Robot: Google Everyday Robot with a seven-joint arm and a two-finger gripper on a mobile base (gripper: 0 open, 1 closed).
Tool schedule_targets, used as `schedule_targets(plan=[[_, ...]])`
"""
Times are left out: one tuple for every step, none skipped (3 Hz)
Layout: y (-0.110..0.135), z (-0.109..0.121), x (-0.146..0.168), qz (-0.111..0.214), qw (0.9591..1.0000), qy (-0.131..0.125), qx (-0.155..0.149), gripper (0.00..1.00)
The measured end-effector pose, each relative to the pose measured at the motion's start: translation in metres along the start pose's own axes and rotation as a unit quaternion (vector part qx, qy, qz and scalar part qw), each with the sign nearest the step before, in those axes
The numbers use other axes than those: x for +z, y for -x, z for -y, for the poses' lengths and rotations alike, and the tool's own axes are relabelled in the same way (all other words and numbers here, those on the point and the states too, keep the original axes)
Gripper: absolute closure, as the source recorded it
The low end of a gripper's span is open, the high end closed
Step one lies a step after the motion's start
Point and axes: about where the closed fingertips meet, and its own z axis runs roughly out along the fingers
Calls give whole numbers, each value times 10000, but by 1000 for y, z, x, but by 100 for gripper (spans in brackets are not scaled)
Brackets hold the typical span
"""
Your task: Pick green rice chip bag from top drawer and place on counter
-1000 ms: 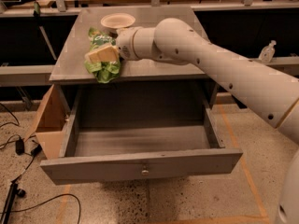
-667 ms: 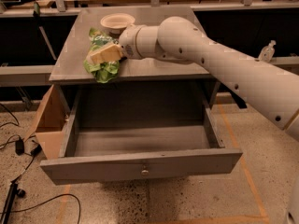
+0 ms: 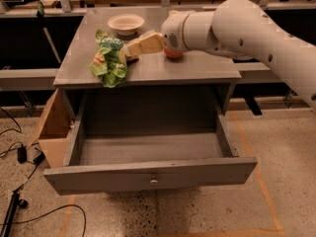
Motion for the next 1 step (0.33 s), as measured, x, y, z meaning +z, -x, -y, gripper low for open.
schedule_targets(plan=[[2, 3, -6, -2, 10000, -45, -13, 0]])
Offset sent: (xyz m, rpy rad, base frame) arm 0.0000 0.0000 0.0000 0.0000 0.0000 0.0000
